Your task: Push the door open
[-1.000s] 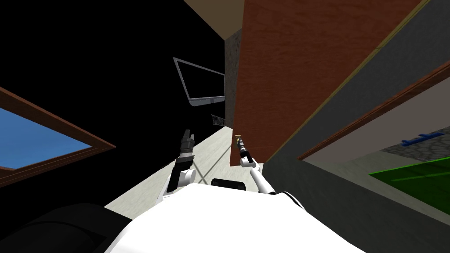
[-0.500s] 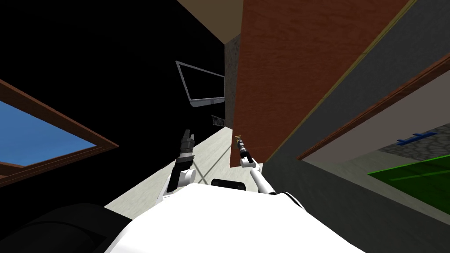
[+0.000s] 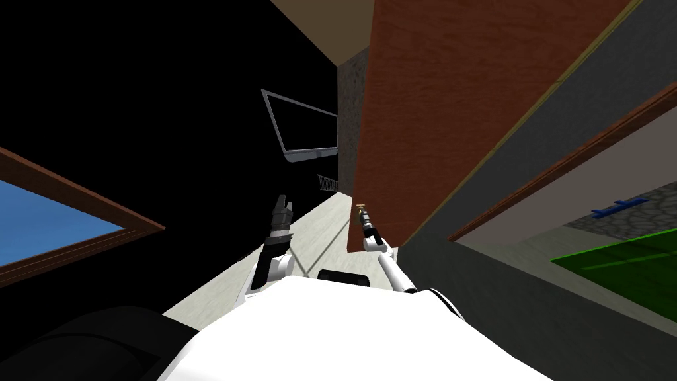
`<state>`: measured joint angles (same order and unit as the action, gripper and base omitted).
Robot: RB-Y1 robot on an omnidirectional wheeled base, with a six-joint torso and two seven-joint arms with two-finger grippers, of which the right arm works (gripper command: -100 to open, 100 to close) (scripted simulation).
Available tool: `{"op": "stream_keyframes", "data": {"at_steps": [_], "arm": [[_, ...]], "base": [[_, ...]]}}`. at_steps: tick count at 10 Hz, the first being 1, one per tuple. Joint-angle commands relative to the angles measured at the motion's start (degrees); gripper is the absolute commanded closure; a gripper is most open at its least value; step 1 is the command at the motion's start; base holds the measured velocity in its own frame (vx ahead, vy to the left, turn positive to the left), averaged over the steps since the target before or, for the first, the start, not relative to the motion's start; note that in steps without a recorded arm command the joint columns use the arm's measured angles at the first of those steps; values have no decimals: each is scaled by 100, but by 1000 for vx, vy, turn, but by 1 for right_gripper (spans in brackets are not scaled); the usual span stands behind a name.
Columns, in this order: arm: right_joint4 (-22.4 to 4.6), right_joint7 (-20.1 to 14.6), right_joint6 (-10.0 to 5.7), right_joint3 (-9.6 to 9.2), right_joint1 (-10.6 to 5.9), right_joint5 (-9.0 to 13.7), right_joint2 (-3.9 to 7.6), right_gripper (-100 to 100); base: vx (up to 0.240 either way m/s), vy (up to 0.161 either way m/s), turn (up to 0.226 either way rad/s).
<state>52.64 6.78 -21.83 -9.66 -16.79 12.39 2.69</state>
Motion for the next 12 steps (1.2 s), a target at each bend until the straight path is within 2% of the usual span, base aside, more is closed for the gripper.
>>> {"op": "stream_keyframes", "data": {"at_steps": [1, 4, 7, 8, 9, 12], "arm": [[104, 50, 34, 122, 26, 23, 48, 100], [101, 106, 61, 339, 8, 84, 59, 100], [98, 152, 83, 517, -8, 134, 14, 100], [110, 150, 91, 472, 10, 118, 17, 100], [121, 183, 89, 583, 6, 152, 70, 100], [121, 233, 87, 737, 19, 199, 125, 100]], "base": [[169, 138, -50], [204, 170, -86], [161, 124, -70], [66, 47, -24], [122, 72, -39], [173, 115, -66]]}}
